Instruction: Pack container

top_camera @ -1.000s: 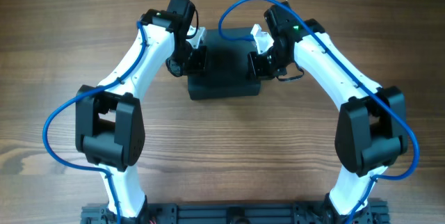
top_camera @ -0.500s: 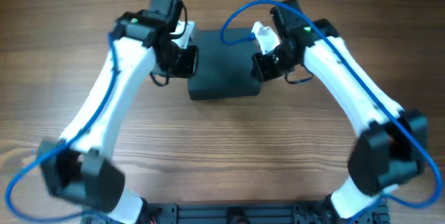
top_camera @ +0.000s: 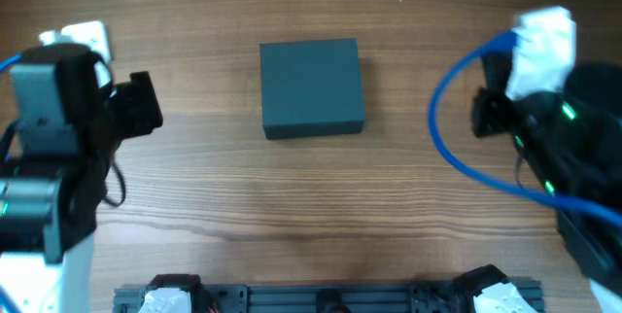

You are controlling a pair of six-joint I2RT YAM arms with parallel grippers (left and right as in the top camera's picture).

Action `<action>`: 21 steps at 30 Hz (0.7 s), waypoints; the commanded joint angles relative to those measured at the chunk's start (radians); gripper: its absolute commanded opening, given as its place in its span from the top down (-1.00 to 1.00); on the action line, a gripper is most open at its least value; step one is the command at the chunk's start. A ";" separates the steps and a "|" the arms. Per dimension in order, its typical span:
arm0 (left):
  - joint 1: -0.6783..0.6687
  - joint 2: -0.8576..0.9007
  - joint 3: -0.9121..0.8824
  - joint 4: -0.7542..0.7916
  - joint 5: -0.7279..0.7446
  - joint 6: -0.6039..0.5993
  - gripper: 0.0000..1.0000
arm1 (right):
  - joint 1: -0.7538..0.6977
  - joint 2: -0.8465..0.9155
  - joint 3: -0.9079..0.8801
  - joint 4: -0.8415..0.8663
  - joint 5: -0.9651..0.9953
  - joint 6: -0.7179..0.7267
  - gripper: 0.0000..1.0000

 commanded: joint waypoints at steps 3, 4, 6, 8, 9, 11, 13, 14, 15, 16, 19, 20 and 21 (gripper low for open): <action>0.046 -0.054 -0.001 -0.017 -0.051 0.023 -0.99 | 0.002 -0.080 0.014 -0.056 0.044 0.034 -0.99; 0.046 -0.055 -0.001 -0.023 -0.051 0.023 -1.00 | 0.002 -0.086 0.014 -0.068 0.044 0.034 -1.00; 0.046 -0.054 -0.001 -0.037 -0.051 0.023 -0.99 | 0.002 -0.087 0.014 -0.092 0.045 0.031 -1.00; 0.046 -0.050 -0.001 -0.041 -0.051 0.023 -1.00 | 0.002 -0.082 0.014 -0.109 0.044 0.025 -0.99; 0.046 -0.047 -0.001 -0.042 -0.051 0.023 -1.00 | 0.002 -0.080 0.014 -0.110 0.044 0.024 -1.00; 0.046 -0.047 -0.001 -0.041 -0.051 0.023 -0.99 | 0.002 -0.071 0.014 -0.109 0.044 0.025 -0.99; 0.046 -0.047 -0.001 -0.041 -0.051 0.023 -1.00 | 0.002 -0.058 0.014 -0.109 0.044 0.025 -0.99; 0.046 -0.047 -0.001 -0.041 -0.051 0.023 -1.00 | 0.002 -0.050 0.014 -0.109 0.044 0.025 -0.99; 0.046 -0.047 -0.001 -0.041 -0.051 0.023 -0.99 | 0.002 -0.044 0.014 -0.109 0.044 0.025 -1.00; 0.046 -0.047 -0.001 -0.041 -0.051 0.023 -0.99 | 0.002 -0.038 0.014 -0.109 0.044 0.024 -1.00; 0.046 -0.047 -0.001 -0.041 -0.051 0.023 -0.99 | 0.002 -0.002 0.014 -0.109 0.044 0.025 -0.99; 0.046 -0.047 -0.001 -0.041 -0.051 0.023 -0.99 | 0.002 0.008 0.014 -0.109 0.044 0.025 -1.00; 0.046 -0.047 -0.001 -0.041 -0.051 0.023 -0.99 | 0.002 0.021 0.014 -0.109 0.044 0.025 -0.99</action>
